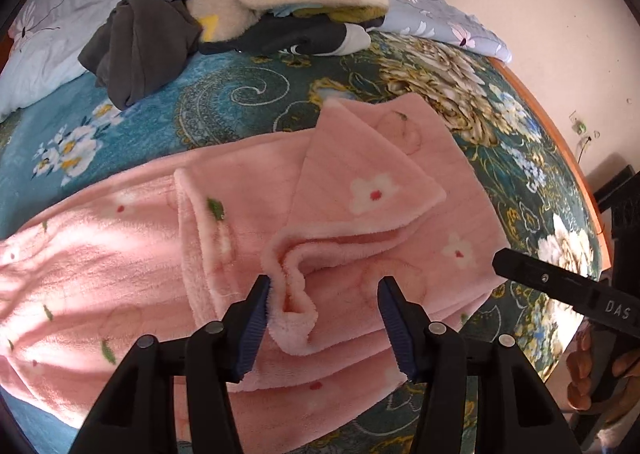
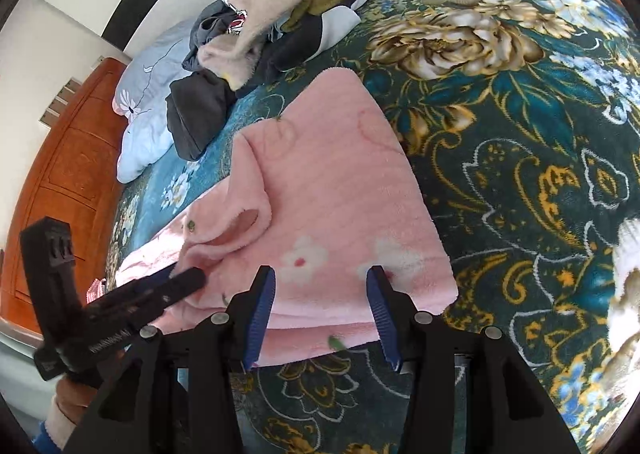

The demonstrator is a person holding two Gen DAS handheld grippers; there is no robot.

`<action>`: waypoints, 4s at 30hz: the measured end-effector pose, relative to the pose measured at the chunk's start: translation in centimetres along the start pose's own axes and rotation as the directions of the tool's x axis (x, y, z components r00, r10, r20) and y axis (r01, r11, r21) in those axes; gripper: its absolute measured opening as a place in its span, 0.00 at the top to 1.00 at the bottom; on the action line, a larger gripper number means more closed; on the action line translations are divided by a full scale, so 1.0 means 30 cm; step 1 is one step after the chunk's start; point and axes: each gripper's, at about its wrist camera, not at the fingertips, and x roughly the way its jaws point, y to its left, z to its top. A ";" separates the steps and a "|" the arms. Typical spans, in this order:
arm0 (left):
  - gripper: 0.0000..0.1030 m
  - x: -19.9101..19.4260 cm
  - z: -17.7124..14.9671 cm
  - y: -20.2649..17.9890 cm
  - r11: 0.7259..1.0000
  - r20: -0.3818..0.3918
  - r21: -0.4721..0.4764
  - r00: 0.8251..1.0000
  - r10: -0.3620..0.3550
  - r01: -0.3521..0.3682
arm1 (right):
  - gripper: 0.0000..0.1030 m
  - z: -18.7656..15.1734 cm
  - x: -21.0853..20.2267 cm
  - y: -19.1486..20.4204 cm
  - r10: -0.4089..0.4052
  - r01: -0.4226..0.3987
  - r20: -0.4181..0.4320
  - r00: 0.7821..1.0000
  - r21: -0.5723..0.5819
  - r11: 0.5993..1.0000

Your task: Fold clothes

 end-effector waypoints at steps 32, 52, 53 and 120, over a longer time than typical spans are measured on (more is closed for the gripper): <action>0.36 -0.033 -0.052 0.365 0.775 0.147 -0.609 0.984 -0.100 0.170 | 0.53 0.030 0.047 0.006 0.012 -0.011 -0.035 0.999 0.025 1.000; 0.87 -0.121 0.074 0.300 0.825 0.247 -0.439 0.931 -0.270 0.356 | 0.53 0.038 0.038 0.031 0.025 -0.025 -0.035 0.999 0.006 1.000; 0.87 -0.154 0.086 0.302 0.835 0.256 -0.417 0.928 -0.270 0.358 | 0.53 0.038 0.029 0.036 0.038 -0.037 -0.023 0.999 0.005 0.999; 0.73 -0.649 -0.006 0.552 0.848 0.574 -0.502 0.799 0.181 0.170 | 0.49 0.047 -0.013 0.074 -0.125 0.125 0.000 0.992 -0.028 0.992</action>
